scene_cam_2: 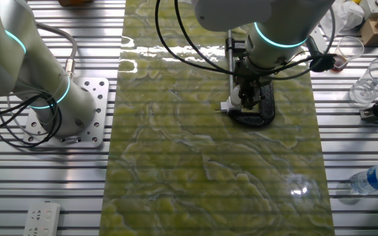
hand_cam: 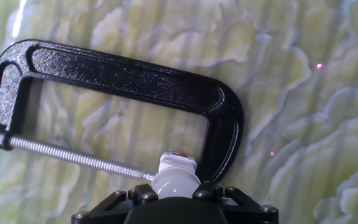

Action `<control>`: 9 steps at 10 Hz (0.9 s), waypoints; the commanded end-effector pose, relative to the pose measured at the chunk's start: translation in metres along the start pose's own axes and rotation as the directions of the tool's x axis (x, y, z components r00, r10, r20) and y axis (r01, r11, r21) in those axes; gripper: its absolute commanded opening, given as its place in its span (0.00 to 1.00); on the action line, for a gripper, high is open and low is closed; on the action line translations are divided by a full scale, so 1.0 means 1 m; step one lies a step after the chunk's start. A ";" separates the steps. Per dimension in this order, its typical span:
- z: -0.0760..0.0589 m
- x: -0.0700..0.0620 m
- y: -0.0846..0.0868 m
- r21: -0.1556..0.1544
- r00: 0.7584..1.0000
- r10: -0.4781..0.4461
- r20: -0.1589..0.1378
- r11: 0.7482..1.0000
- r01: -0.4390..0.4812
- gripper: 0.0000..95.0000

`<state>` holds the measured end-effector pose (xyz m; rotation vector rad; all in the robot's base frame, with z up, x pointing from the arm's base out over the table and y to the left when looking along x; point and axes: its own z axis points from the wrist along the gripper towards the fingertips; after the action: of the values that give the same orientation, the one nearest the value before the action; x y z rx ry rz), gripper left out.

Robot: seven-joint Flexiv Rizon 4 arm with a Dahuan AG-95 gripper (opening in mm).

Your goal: Install the light bulb by rotating it

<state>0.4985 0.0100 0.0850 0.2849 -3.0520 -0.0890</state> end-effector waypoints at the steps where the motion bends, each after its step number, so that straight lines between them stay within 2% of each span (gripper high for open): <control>1: 0.000 0.000 0.000 -0.003 0.999 0.042 -0.006 0.999 -0.042 0.00; 3: 0.000 0.000 0.000 -0.004 1.000 0.031 -0.004 1.000 -0.031 0.00; 6: 0.000 0.000 0.002 0.013 0.999 -0.034 -0.007 0.999 0.034 0.00; 7: 0.001 0.001 0.005 0.023 0.997 -0.072 -0.015 0.997 0.073 0.00; 9: 0.002 0.001 0.010 0.063 0.996 -0.083 -0.024 0.994 0.084 0.00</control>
<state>0.4960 0.0176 0.0848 0.4148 -3.0245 -0.0049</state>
